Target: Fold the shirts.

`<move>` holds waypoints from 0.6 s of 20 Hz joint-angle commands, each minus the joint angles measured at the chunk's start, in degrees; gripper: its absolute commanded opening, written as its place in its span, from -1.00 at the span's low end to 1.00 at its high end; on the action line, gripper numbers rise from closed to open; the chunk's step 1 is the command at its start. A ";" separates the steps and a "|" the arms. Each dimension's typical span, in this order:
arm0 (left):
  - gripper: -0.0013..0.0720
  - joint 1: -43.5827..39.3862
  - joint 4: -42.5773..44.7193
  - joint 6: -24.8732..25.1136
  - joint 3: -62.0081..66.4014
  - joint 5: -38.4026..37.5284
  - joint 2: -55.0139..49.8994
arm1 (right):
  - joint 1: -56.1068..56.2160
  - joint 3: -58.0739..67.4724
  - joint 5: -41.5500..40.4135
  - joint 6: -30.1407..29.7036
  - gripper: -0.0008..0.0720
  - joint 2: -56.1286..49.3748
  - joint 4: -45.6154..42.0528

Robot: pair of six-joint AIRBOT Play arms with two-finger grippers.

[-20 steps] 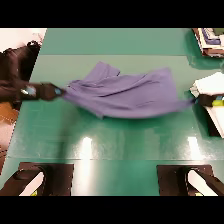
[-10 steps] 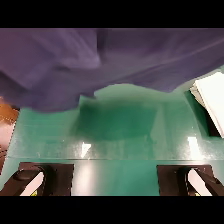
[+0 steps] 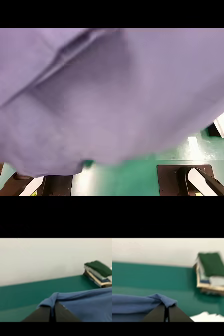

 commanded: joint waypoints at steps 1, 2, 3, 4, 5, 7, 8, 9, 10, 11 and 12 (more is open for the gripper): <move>-0.90 0.07 3.06 -1.03 -16.26 -3.08 -4.26 | 4.48 -8.81 6.49 0.59 -0.94 -8.04 -0.70; -0.90 0.07 2.51 -0.98 -20.02 -4.85 -6.95 | 6.32 -11.37 7.45 0.72 -0.94 -10.95 -1.62; -0.90 0.07 1.86 -0.96 -23.47 -6.25 -10.10 | 8.79 -13.64 7.98 1.03 -0.94 -13.70 -3.85; -0.90 0.07 1.14 -0.17 -26.05 -6.62 -13.20 | 11.39 -15.80 7.76 1.01 -0.94 -16.63 -7.48; -0.90 0.07 0.59 0.37 -27.98 -6.23 -16.96 | 13.88 -17.38 7.34 1.05 -0.94 -19.71 -11.30; -0.90 0.07 0.35 1.36 -28.87 -3.76 -24.90 | 17.03 -18.53 6.25 1.05 -0.94 -26.21 -14.19; -0.90 0.07 -0.57 1.60 -28.87 -0.83 -28.39 | 17.92 -18.25 5.18 1.05 -0.93 -29.86 -13.94; -0.90 0.07 -2.14 2.05 -28.83 3.76 -31.74 | 18.53 -17.22 3.91 1.05 -0.94 -33.42 -13.97; -0.90 0.07 -3.72 3.65 -28.83 9.16 -34.27 | 19.02 -15.41 2.60 1.05 -0.94 -36.54 -13.99; -0.90 0.07 -5.07 4.57 -28.83 15.63 -36.54 | 19.08 -12.83 0.66 1.05 -0.94 -39.67 -13.97; -0.90 0.07 -6.73 4.57 -28.81 21.29 -38.21 | 19.10 -10.38 -1.53 1.07 -0.94 -42.03 -13.94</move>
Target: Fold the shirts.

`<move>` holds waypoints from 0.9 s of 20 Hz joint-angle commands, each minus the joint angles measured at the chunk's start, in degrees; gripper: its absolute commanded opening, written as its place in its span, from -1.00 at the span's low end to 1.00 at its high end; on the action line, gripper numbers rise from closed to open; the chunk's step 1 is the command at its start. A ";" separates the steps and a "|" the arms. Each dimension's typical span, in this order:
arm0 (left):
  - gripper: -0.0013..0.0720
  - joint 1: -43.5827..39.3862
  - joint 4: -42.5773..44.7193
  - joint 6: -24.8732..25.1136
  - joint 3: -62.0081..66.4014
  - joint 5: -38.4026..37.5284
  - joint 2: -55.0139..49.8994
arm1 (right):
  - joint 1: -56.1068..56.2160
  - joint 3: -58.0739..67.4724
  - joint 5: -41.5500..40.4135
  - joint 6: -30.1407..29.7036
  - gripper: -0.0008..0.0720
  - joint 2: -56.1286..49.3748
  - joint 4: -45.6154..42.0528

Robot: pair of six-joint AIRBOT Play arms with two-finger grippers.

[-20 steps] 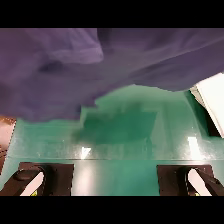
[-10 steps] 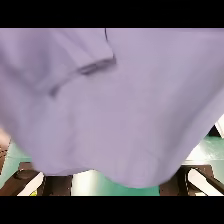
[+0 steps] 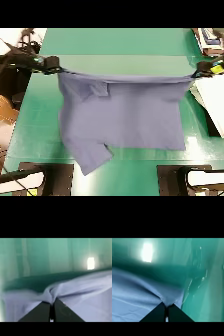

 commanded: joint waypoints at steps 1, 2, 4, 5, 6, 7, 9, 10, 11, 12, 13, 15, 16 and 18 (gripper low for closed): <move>-0.90 0.00 -5.29 1.90 -0.57 18.75 -8.22 | 1.60 6.23 -6.34 0.68 -0.94 -10.21 -1.36; -0.90 0.00 -5.79 1.92 0.31 21.40 -9.55 | 1.60 8.63 -7.69 1.68 -0.94 -11.89 -1.05; -0.90 0.00 -5.73 2.08 1.62 22.99 -10.71 | 1.62 12.76 -8.59 1.99 -0.94 -14.12 -0.48; -0.89 0.00 -5.68 3.26 1.66 23.06 -10.64 | 1.62 14.19 -8.48 1.97 -0.94 -14.53 -0.44; -0.90 0.00 -5.68 5.27 1.66 22.25 -10.34 | 1.60 14.75 -8.46 1.95 -0.94 -14.51 -0.48; -0.90 0.00 -5.64 7.45 1.70 19.82 -9.90 | 1.60 14.29 -8.37 1.92 -0.94 -14.03 -0.48; -0.90 0.00 -5.38 8.98 1.70 11.76 -8.94 | 1.62 10.21 -8.24 1.92 -0.94 -11.82 -0.50; -0.90 -0.02 -4.68 9.01 1.05 8.17 -8.55 | 1.68 7.48 -8.31 1.88 -0.94 -10.60 -0.48; -0.90 -0.17 -3.67 8.98 0.00 5.60 -8.17 | 1.66 4.04 -8.85 1.88 -0.94 -9.20 -0.48; -0.90 -0.17 -2.10 9.01 -1.64 3.48 -7.50 | 1.64 0.15 -9.92 1.84 -0.94 -7.56 -0.48; -0.90 -0.17 -0.57 8.98 -3.54 2.27 -6.84 | 1.62 -3.41 -11.08 1.46 -0.94 -6.10 -0.48; -0.90 -0.15 3.17 8.90 -7.56 0.44 -5.64 | 1.77 -9.99 -12.81 1.27 -0.94 -3.41 -0.11; -0.90 -0.15 4.85 8.92 -9.64 -0.63 -5.22 | 2.23 -12.90 -13.18 0.07 -0.94 -2.23 0.13; -0.90 -0.17 5.11 8.96 -13.16 -2.03 -5.25 | 3.30 -17.53 -14.16 -0.22 -0.94 -0.55 0.13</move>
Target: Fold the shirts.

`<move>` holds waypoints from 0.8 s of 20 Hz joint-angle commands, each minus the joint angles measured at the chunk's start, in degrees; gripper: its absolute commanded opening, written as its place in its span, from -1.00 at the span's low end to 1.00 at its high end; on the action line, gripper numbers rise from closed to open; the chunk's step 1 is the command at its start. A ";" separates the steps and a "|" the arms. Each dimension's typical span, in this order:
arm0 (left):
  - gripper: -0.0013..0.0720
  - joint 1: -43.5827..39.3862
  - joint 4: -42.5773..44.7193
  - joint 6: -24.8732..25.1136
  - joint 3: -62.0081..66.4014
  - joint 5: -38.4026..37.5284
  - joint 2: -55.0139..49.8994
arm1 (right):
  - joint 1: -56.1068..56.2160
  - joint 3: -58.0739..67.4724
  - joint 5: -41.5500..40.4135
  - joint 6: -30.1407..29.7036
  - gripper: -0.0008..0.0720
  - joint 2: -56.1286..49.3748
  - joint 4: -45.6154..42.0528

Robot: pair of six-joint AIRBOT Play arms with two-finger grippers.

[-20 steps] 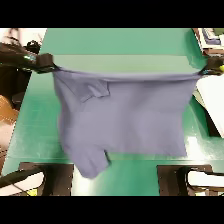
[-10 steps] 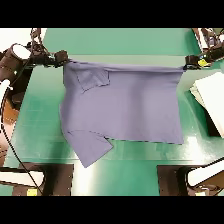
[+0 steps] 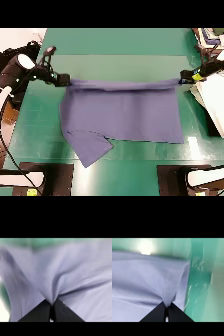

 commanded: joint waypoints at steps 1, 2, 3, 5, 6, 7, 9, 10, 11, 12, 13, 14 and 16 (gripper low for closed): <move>-0.90 0.00 2.99 0.31 -6.45 -3.85 0.63 | 1.55 -9.14 -2.97 -0.98 -0.93 3.41 0.44; -0.90 0.00 2.99 0.28 -7.78 -3.41 0.63 | 2.05 -10.97 -3.91 -0.94 -0.93 3.96 0.44; -0.90 0.02 2.99 0.00 -8.81 -2.49 0.63 | 2.12 -12.83 -4.94 -0.57 -0.93 4.48 0.50; -0.88 0.07 3.17 -3.23 -9.29 -1.64 0.66 | 2.10 -15.17 -5.03 1.14 -0.82 5.07 0.92; -0.29 0.07 3.15 -4.33 -9.25 -1.75 0.83 | 1.99 -15.26 -3.96 1.25 -0.15 5.03 0.90; 0.39 0.09 3.30 -5.70 -9.25 -2.43 1.27 | 1.46 -15.15 -2.67 1.29 0.22 5.20 0.98; 0.36 0.55 4.68 -7.52 -9.29 -4.96 4.11 | 0.22 -15.19 0.11 1.42 0.22 7.15 0.94; 0.36 1.01 5.77 -7.89 -9.31 -6.75 6.51 | -0.55 -15.28 1.68 1.38 0.21 8.83 0.90; 0.36 1.33 7.58 -7.91 -9.31 -9.14 9.03 | -1.40 -15.47 3.19 1.31 0.21 10.82 0.92; 0.36 1.42 9.35 -8.04 -9.57 -12.74 11.93 | -2.32 -16.39 4.04 1.01 0.21 13.53 0.94; 0.36 1.49 10.38 -8.63 -10.69 -15.63 14.82 | -2.69 -17.77 4.11 0.57 0.21 16.22 0.94; 0.36 1.49 10.47 -8.85 -12.85 -17.97 18.01 | -3.39 -19.69 3.52 0.04 0.21 19.19 0.94; 0.36 1.49 10.32 -11.45 -19.87 -19.19 24.76 | -3.91 -23.67 1.66 0.07 0.21 24.20 0.94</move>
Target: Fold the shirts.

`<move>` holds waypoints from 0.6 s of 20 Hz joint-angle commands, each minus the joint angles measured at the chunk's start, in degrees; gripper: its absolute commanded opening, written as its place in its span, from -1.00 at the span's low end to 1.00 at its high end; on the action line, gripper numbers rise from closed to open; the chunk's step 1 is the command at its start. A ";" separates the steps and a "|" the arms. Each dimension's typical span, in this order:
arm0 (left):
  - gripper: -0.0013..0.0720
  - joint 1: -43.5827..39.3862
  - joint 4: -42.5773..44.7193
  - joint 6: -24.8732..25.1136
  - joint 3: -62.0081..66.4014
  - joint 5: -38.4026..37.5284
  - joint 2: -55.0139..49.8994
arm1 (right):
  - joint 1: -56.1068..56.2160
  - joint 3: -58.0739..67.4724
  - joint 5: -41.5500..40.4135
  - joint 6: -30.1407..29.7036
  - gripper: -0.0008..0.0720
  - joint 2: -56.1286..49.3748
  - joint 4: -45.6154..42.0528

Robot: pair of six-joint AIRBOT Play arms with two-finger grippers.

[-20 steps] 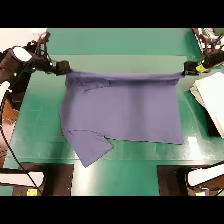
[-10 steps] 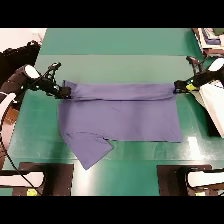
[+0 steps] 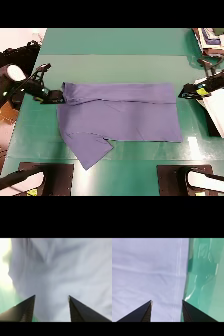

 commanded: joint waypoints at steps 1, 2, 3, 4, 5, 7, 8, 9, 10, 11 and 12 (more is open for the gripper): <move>0.36 0.20 1.46 -4.68 -10.34 -5.20 11.32 | -1.38 -6.10 -1.57 -0.59 0.21 8.44 -0.04; 0.36 0.20 1.07 -5.73 -14.64 -5.22 14.32 | -1.84 -8.11 -2.58 -0.57 0.21 10.47 0.07; 0.36 0.20 0.35 -6.47 -18.82 -5.27 16.94 | -1.86 -9.86 -3.50 -0.57 0.21 12.09 0.04; 0.36 0.17 -0.87 -7.26 -22.86 -5.44 19.21 | -1.88 -11.30 -4.04 -0.57 0.21 13.27 0.02; 0.36 0.20 -2.80 -7.74 -26.23 -5.44 20.74 | -1.88 -12.11 -4.09 -0.57 0.21 13.94 0.02; 0.36 0.17 -7.98 -7.69 -31.71 -5.25 21.46 | -1.86 -12.76 -4.11 -0.57 0.21 14.58 0.04; 0.36 0.17 -10.10 -7.69 -33.77 -4.33 21.51 | -1.81 -12.66 -4.09 -0.57 0.21 14.60 0.13; 0.36 0.17 -12.15 -7.67 -35.56 -2.95 21.49 | -1.81 -12.63 -4.04 -0.57 0.21 14.60 0.11; 0.36 0.17 -13.22 -7.67 -36.81 -1.20 21.49 | -1.81 -12.66 -4.02 -0.57 0.21 14.60 0.22; 0.36 0.17 -13.94 -7.67 -37.77 0.70 21.49 | -1.81 -12.66 -4.09 -0.59 0.21 14.60 1.18; 0.36 0.13 -14.56 -7.69 -38.51 2.45 21.49 | -1.84 -12.66 -4.11 -0.59 0.21 14.60 2.21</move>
